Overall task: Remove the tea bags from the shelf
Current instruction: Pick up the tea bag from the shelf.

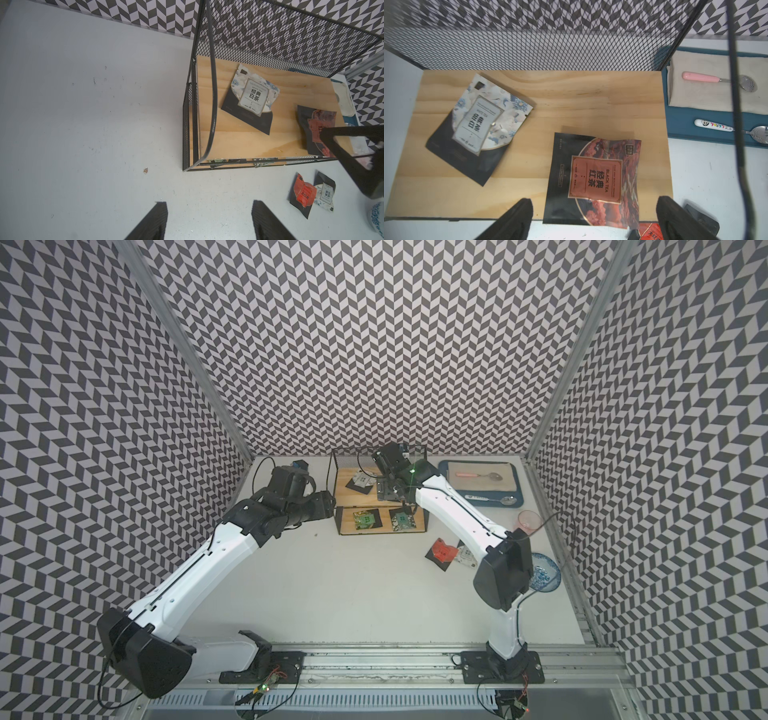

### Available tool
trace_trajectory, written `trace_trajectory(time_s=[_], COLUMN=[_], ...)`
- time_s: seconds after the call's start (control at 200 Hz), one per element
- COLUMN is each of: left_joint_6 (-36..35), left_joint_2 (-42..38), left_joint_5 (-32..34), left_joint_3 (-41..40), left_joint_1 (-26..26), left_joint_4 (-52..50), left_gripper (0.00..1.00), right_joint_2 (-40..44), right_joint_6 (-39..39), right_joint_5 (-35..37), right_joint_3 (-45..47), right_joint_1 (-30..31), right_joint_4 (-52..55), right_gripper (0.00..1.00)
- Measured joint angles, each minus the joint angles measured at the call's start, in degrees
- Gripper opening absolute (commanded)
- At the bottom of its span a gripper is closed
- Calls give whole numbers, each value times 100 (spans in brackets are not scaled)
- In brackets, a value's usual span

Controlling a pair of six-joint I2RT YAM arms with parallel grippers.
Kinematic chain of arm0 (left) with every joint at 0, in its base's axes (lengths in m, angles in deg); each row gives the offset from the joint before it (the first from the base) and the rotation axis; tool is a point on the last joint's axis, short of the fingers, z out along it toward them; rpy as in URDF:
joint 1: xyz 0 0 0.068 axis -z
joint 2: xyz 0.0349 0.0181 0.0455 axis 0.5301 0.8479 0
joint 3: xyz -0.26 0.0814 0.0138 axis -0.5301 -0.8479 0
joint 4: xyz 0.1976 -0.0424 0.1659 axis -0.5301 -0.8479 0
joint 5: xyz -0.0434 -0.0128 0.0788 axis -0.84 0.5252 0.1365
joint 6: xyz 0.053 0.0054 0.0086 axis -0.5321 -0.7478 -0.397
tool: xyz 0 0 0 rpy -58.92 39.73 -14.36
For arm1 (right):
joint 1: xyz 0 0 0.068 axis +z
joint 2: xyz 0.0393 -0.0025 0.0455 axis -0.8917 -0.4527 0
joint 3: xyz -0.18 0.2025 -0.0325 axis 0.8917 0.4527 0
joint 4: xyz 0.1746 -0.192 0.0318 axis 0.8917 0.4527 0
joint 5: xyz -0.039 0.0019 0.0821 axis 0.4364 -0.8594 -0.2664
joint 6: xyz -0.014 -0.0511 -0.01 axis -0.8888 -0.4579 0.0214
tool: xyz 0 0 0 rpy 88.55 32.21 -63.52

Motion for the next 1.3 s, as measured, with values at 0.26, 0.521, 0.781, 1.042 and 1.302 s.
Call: trace_trajectory(time_s=[0.26, 0.521, 0.781, 1.042, 1.302], left_joint_6=[-9, -13, -13, -15, -15], left_joint_2=[0, 0, 0, 0, 0], left_joint_5=[2, 2, 4, 7, 4], left_joint_3=[0, 0, 0, 0, 0], left_joint_1=[7, 7, 7, 7, 9], left_joint_4=[26, 26, 24, 26, 26], left_gripper=[69, 69, 69, 69, 69], right_joint_2=[-251, -376, -385, -387, -393], right_joint_6=[-76, -114, -114, -153, -195], right_joint_5=[4, -24, -107, -98, -50], right_joint_3=[-31, -31, -31, -31, -31], right_joint_1=[-55, -92, -103, -129, -127], right_joint_4=[22, -26, -46, -42, -44], right_gripper=[98, 94, 75, 54, 35])
